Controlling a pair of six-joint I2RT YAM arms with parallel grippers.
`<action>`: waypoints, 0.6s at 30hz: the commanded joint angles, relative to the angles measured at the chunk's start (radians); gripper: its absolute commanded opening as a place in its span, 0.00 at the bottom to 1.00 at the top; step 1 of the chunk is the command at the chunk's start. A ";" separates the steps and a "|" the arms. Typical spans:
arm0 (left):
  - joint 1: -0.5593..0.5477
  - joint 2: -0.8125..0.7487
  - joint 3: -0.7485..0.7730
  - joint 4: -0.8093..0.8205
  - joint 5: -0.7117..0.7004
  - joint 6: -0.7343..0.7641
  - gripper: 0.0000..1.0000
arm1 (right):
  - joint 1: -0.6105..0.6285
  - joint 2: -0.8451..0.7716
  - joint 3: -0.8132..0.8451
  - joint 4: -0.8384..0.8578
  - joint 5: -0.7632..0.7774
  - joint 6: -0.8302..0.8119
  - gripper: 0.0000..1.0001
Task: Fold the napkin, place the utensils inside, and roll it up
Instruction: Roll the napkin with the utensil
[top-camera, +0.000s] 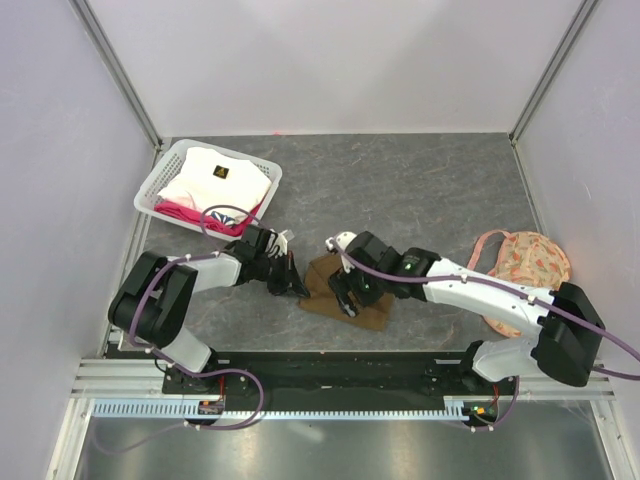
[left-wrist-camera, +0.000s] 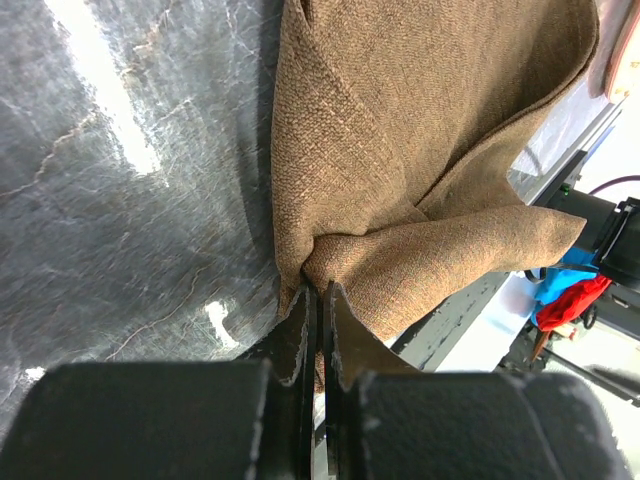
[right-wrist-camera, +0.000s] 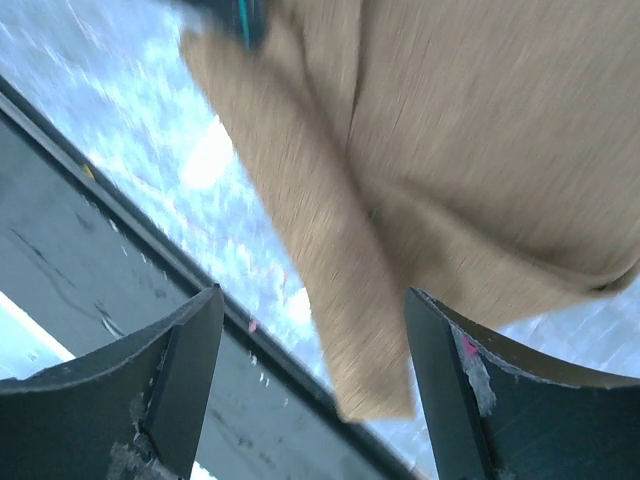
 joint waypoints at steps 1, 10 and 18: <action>-0.001 0.030 0.021 -0.097 -0.052 0.029 0.02 | 0.096 0.001 -0.037 -0.103 0.200 0.140 0.81; -0.001 0.033 0.027 -0.108 -0.053 0.033 0.02 | 0.157 0.058 -0.057 -0.149 0.244 0.160 0.80; -0.001 0.039 0.033 -0.114 -0.055 0.037 0.02 | 0.154 0.107 -0.085 -0.137 0.219 0.122 0.72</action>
